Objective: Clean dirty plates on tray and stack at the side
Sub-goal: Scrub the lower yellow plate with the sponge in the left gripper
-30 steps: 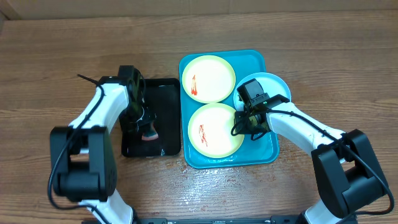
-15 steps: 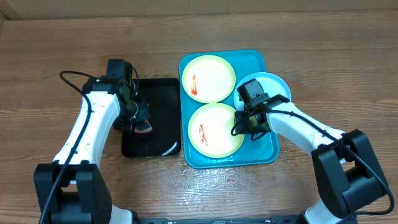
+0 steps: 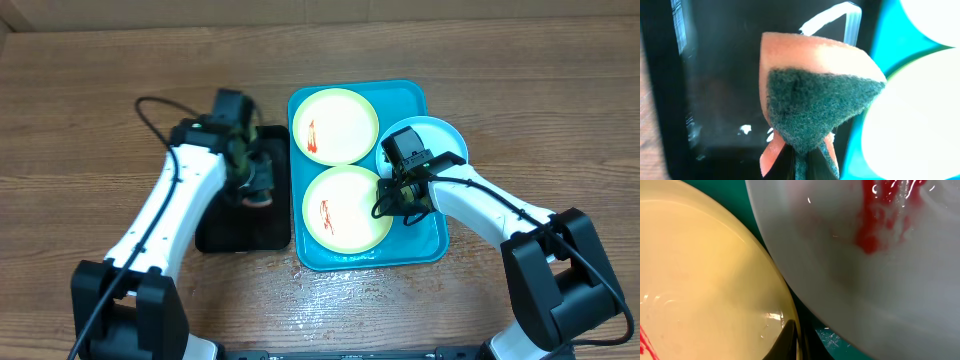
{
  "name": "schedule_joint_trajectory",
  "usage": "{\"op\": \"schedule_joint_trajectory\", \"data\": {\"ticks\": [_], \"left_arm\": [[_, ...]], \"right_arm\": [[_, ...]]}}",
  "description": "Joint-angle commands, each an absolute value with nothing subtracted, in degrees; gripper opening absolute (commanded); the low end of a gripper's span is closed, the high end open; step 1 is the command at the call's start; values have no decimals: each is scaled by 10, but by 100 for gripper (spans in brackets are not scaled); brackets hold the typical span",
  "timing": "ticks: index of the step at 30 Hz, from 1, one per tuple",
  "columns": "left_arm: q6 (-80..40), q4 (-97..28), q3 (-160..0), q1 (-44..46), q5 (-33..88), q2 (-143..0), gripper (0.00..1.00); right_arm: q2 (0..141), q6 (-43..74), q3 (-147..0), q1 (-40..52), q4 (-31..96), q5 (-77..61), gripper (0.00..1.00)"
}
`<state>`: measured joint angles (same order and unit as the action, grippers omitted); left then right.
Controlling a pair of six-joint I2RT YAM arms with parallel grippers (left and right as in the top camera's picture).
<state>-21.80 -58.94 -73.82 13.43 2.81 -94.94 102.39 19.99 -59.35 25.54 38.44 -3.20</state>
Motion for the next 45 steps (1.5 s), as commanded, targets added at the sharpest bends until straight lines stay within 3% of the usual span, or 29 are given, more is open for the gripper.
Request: {"op": "schedule_joint_trajectory", "data": {"ticks": [1, 14, 25, 28, 38, 45], "left_arm": [[-265, -565, -759, 178, 61, -951, 4], [-355, -411, -759, 274, 225, -1103, 4], [-342, -509, -769, 269, 4, -1122, 4], [-312, -512, -769, 269, -1, -1122, 4], [-274, -428, -769, 279, 269, -1129, 4], [-274, -461, -769, 299, 296, -1159, 4]], "right_arm": [[1027, 210, -593, 250, 386, 18, 4], [1027, 211, -593, 250, 387, 14, 4], [1027, 211, -593, 250, 386, 12, 4], [1027, 211, -593, 250, 386, 12, 4], [1027, 211, -593, 250, 386, 12, 4], [1027, 211, -593, 250, 389, 12, 4]]}}
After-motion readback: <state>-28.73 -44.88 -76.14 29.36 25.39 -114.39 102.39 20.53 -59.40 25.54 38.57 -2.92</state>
